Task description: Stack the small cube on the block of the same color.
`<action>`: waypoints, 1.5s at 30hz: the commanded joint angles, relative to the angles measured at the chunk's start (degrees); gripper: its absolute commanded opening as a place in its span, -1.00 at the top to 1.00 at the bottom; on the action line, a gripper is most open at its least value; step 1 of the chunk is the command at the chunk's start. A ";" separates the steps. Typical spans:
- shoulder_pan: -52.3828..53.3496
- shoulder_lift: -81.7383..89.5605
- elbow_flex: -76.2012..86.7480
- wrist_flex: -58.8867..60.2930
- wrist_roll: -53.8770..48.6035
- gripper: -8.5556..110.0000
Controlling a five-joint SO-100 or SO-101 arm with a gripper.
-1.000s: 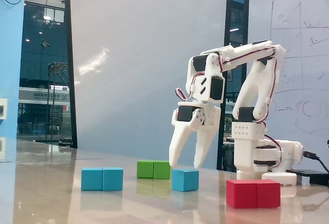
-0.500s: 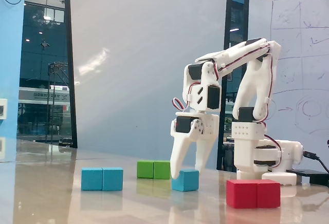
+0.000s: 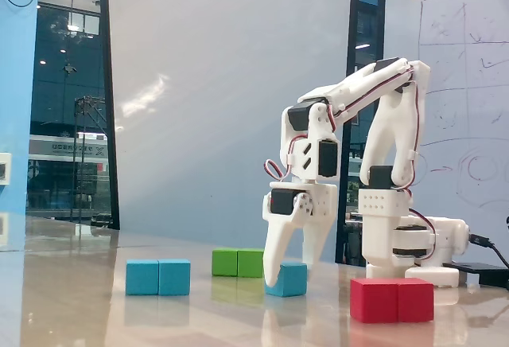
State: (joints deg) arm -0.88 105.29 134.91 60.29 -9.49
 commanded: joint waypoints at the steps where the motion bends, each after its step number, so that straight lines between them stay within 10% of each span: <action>1: 0.18 0.26 -1.32 -0.79 0.35 0.44; 45: 2.64 1.58 -13.89 9.23 -0.53 0.71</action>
State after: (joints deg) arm 1.32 105.29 129.02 64.95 -9.40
